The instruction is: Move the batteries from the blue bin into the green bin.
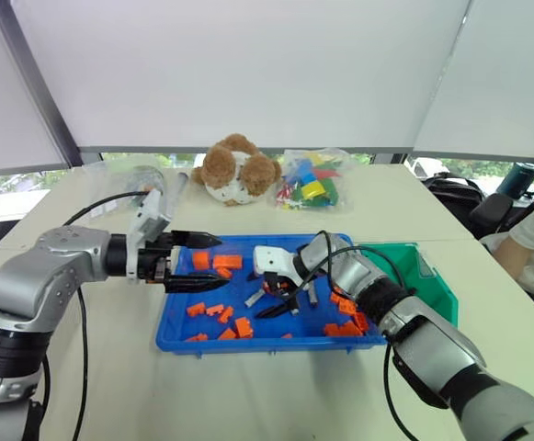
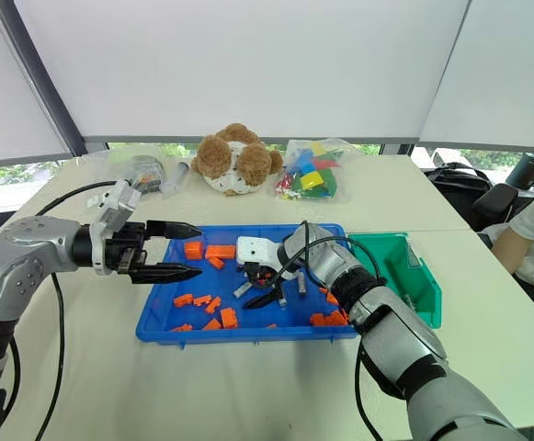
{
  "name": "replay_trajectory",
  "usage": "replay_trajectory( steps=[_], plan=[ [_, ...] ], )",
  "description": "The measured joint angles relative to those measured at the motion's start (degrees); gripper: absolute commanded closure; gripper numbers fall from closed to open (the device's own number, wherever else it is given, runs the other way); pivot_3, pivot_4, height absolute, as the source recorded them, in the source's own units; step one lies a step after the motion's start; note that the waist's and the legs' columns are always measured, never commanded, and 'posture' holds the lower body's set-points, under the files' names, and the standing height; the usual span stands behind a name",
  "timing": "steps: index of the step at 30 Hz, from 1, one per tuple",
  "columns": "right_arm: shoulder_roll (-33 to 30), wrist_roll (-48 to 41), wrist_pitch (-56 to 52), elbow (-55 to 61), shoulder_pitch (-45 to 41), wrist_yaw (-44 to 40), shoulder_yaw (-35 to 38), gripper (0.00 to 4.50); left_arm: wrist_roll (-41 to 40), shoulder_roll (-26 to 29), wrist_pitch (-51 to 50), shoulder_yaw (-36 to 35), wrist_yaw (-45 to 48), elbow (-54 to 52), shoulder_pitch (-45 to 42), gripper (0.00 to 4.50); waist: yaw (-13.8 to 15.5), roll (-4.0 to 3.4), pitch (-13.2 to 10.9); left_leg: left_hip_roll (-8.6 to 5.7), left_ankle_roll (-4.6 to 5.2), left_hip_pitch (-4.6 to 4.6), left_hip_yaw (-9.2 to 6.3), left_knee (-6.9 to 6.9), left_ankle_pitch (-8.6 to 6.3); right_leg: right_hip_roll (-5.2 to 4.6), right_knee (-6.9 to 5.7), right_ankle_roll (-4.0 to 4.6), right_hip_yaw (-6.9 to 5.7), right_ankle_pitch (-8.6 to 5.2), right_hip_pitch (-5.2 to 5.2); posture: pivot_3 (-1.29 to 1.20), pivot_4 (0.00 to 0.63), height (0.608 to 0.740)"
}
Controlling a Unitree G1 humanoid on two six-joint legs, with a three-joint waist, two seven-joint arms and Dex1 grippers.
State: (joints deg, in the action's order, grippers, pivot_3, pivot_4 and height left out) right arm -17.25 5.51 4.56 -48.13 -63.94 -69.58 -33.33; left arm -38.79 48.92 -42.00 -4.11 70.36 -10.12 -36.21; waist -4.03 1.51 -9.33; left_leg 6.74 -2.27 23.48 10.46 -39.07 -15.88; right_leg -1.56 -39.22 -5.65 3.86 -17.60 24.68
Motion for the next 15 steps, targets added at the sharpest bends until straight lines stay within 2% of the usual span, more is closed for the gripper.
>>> replay_trajectory(
  steps=[1, 4, 5, 10, 11, 15],
  plan=[
    [0.34, 0.15, 0.33, -0.95, -0.31, -0.03, 0.21, 0.09, -0.11, 0.01, 0.0, -0.03, -0.13, -0.09, 0.0, 0.0, -0.04, 0.0, 0.0, 0.0, 0.0, -0.01, 0.0, 0.0, 0.0, 0.0, 0.0, 0.0, 0.0, 0.0, 0.0, 0.0, 0.15, 0.733],
    [1.4, 1.24, 1.36, -5.09, -1.95, -0.27, 1.0, 1.01, -0.25, 0.21, 0.0, -0.07, -0.6, -0.21, 0.01, 0.0, -0.13, 0.0, 0.0, 0.0, -0.01, -0.05, 0.0, 0.02, 0.0, 0.0, -0.02, 0.0, 0.0, 0.0, -0.01, 0.0, 0.15, 0.733],
    [1.71, 1.7, 1.63, -6.36, -2.27, -0.31, 1.49, 1.41, -0.31, 0.45, 0.0, -0.1, -0.66, -0.25, 0.06, 0.0, -0.11, 0.0, 0.0, 0.0, -0.01, -0.05, 0.0, 0.02, 0.0, 0.0, -0.02, 0.0, 0.0, 0.0, -0.02, 0.0, 0.15, 0.733],
    [3.35, 3.01, 2.5, -9.64, -2.87, -0.71, 3.13, 4.09, -0.52, 0.88, 0.0, -0.21, -0.87, -0.94, 0.41, 0.0, -0.09, -0.01, 0.0, 0.0, -0.01, -0.06, 0.0, 0.0, 0.01, 0.0, -0.01, 0.0, 0.0, 0.0, -0.05, 0.0, 0.15, 0.733],
    [3.51, 3.3, 2.73, -9.66, -2.9, -0.97, 3.3, 4.44, -0.53, 0.91, 0.0, -0.21, -0.91, -1.03, 0.45, 0.0, -0.09, -0.01, 0.0, 0.0, -0.01, -0.06, 0.0, 0.01, 0.01, 0.0, -0.01, 0.0, -0.01, 0.0, -0.05, 0.0, 0.15, 0.733],
    [3.81, 4.46, 2.93, -9.1, -2.87, -1.28, 3.92, 4.48, -0.56, 0.96, 0.0, -0.2, -1.26, -1.17, 0.44, 0.0, -0.09, -0.01, -0.01, 0.0, -0.02, -0.07, 0.0, 0.01, 0.01, 0.0, -0.02, 0.0, -0.01, 0.0, -0.05, 0.0, 0.15, 0.733]
  ],
)
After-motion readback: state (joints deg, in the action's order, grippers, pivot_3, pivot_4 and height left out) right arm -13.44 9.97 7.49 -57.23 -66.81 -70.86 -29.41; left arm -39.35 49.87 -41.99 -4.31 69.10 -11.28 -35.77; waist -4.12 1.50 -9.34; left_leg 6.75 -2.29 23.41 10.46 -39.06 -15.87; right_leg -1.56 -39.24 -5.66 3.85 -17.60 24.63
